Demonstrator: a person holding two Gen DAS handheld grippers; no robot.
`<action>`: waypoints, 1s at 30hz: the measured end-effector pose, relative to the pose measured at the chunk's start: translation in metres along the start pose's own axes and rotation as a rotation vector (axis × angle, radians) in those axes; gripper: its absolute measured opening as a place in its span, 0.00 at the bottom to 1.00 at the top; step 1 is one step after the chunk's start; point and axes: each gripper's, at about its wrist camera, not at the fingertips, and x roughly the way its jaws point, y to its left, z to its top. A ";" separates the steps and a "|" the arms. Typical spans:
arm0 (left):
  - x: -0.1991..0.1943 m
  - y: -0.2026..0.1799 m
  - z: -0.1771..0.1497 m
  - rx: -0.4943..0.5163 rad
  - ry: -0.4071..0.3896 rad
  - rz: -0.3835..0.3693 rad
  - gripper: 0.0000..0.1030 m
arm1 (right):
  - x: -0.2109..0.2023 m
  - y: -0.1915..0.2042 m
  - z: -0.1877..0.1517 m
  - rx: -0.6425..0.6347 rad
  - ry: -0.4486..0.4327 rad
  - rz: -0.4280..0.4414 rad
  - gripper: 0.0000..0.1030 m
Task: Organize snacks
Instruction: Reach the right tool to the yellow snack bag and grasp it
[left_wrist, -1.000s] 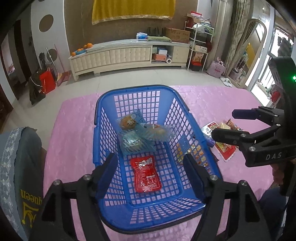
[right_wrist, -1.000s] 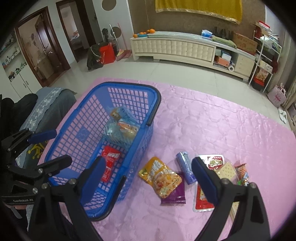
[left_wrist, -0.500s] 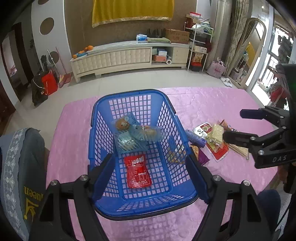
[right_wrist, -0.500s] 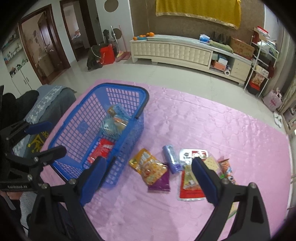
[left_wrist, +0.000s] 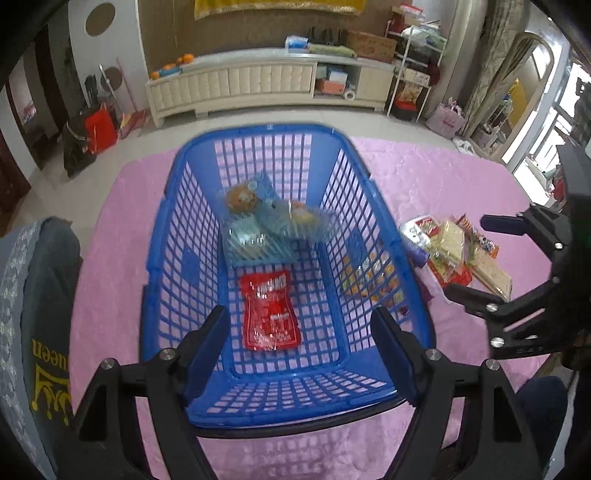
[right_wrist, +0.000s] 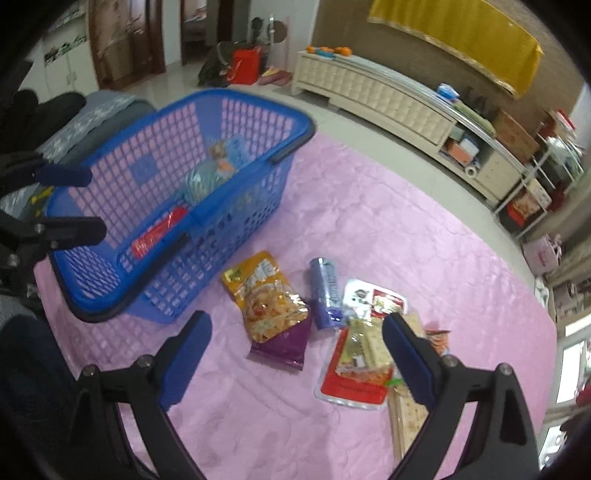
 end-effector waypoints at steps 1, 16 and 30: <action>0.001 -0.001 -0.002 -0.004 0.000 0.002 0.74 | 0.006 0.002 -0.001 -0.013 0.000 -0.008 0.93; 0.019 0.001 0.013 -0.034 -0.012 0.034 0.74 | 0.089 0.015 0.003 -0.135 0.099 0.139 0.80; 0.033 0.006 0.008 -0.053 0.019 0.024 0.74 | 0.107 0.007 0.011 -0.157 0.126 0.257 0.26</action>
